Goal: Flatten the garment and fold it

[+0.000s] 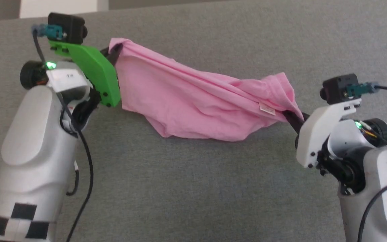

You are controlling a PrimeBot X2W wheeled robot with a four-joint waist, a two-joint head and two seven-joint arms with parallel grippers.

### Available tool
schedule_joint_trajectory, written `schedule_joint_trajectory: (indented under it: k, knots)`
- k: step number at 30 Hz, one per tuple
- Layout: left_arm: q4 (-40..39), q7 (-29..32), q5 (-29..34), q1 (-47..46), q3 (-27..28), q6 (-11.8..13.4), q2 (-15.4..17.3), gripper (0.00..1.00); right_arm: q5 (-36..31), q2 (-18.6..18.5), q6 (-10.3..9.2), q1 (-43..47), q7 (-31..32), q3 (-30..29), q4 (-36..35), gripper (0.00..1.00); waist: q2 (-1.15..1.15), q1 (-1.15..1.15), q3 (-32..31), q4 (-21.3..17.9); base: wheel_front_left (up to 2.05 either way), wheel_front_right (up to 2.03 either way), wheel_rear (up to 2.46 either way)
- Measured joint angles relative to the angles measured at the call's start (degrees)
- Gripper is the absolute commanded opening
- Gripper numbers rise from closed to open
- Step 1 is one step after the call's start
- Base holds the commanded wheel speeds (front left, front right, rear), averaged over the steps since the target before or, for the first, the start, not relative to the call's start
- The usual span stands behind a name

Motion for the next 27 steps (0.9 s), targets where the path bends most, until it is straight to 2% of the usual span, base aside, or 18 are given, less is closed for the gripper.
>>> schedule_joint_trajectory:
  k: [2, 3, 10, 11, 12, 13, 14, 17, 21, 24, 27]
  knots:
    - [3.2, 0.5, 0.7, -2.0, -0.3, 0.0, 0.2, 0.00, 0.6, 0.0, 0.00, -1.7, -0.3, 0.0, 2.2, 0.00, 0.00, 0.00, 1.4, -0.8, 0.00, 0.00, 0.00]
    - [8.6, 2.9, 1.5, -4.3, -1.4, 0.1, 0.5, 0.00, 1.4, 0.1, 0.00, -4.4, -1.2, 0.4, 5.5, 0.00, 0.00, 0.00, 3.5, -2.4, 0.00, 0.00, 0.00]
    - [15.8, 8.0, 1.5, -6.8, -2.0, 1.5, 1.1, 0.00, 2.4, 0.2, 0.02, -8.2, -2.5, 2.5, 10.6, 0.00, 0.00, 0.01, 6.4, -5.6, 0.00, 0.00, 0.00]
    - [16.0, 8.0, 1.2, -7.1, -1.8, 1.6, 1.1, 0.10, 2.5, 0.2, 0.02, -8.5, -2.7, 2.8, 10.9, 0.00, 0.00, 0.01, 6.7, -5.8, 0.00, 0.00, 0.00]
    - [16.1, 7.6, 1.1, -7.3, -1.6, 1.6, 1.0, 1.00, 2.6, 0.2, 0.02, -8.7, -3.4, 3.1, 11.1, 0.04, 0.00, 0.00, 6.9, -6.1, 0.00, 0.00, 0.00]
    - [16.3, 6.9, 0.9, -7.4, -1.5, 1.6, 0.8, 1.00, 2.8, 0.2, 0.01, -8.8, -4.3, 3.3, 11.1, 0.44, 0.00, 0.00, 7.0, -6.2, 0.00, 0.00, 0.00]
    - [16.4, 6.1, 0.7, -7.4, -1.3, 1.6, 0.6, 1.00, 2.9, 0.2, 0.01, -8.8, -4.7, 3.5, 11.1, 1.00, 0.00, 0.01, 7.0, -6.2, 0.00, 0.00, 0.00]
    - [16.0, 1.3, 0.7, -6.7, -1.2, 1.6, -0.5, 1.00, 2.9, 0.0, 0.00, -8.6, -7.6, 4.1, 10.4, 1.00, 0.00, 0.01, 6.5, -6.1, 0.00, 0.00, 0.00]
    - [13.4, -8.5, 0.3, -1.2, 0.0, 1.5, -1.8, 1.00, 1.3, 0.0, -0.01, -5.1, -11.1, 3.9, 7.3, 1.00, 0.00, 0.01, 4.7, -5.6, 0.00, 0.00, 0.00]
    - [9.6, -17.2, 0.2, 4.6, 1.2, 1.8, -2.9, 1.00, -0.5, 0.0, -0.01, -0.4, -13.5, 2.6, 4.5, 1.00, 0.00, 0.01, 2.6, -4.9, 0.00, 0.00, 0.00]
    - [5.0, -26.8, 0.4, 10.5, 2.4, 2.3, -4.0, 1.00, -1.1, 0.0, -0.01, 4.8, -18.5, -0.2, 0.9, 1.00, 0.00, 0.01, 0.1, -3.9, 0.00, 0.00, 0.00]
